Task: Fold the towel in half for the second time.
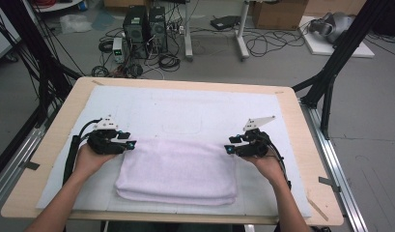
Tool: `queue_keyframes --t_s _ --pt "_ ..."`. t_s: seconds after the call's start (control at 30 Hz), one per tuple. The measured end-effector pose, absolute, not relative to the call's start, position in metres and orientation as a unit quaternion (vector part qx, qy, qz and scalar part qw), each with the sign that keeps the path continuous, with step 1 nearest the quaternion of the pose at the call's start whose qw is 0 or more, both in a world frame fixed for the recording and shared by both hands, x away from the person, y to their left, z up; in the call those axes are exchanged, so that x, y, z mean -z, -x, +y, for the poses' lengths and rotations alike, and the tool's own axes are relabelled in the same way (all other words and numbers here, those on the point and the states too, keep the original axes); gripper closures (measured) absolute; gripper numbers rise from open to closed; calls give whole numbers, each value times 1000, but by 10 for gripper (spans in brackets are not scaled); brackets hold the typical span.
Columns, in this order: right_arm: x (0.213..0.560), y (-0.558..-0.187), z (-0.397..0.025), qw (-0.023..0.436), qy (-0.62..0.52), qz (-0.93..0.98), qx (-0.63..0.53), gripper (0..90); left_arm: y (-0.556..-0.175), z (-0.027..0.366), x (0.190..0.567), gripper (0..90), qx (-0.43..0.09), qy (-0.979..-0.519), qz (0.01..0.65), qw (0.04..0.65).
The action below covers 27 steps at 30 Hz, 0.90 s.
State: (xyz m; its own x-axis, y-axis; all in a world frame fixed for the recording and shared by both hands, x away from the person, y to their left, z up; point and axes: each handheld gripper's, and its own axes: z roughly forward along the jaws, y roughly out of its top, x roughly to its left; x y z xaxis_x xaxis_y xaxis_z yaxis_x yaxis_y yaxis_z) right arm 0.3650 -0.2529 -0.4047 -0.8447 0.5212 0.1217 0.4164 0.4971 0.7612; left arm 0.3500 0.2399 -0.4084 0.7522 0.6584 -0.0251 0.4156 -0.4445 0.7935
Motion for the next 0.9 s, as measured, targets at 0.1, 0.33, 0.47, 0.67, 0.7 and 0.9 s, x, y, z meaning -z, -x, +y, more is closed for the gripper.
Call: queue_keyframes --t_s 0.1,0.33,0.47,0.67,0.7,0.9 --pt "397 -344 -251 75 -247 859 -443 544 -336 247 408 529 -153 -835 316 423" --pt "415 -299 -242 49 -212 869 -445 587 -288 252 409 527 -141 -841 274 444" --pt "424 -271 -234 23 -175 872 -457 596 -259 242 414 558 -113 -858 230 446" --pt "436 -246 -232 2 -146 888 -436 609 -234 237 431 589 -73 -885 191 418" --pt "439 -245 -232 -2 -147 890 -432 617 -233 237 435 608 -75 -887 195 413" --pt "439 -247 -232 0 -135 896 -424 875 -233 237 433 871 -106 -883 202 411"
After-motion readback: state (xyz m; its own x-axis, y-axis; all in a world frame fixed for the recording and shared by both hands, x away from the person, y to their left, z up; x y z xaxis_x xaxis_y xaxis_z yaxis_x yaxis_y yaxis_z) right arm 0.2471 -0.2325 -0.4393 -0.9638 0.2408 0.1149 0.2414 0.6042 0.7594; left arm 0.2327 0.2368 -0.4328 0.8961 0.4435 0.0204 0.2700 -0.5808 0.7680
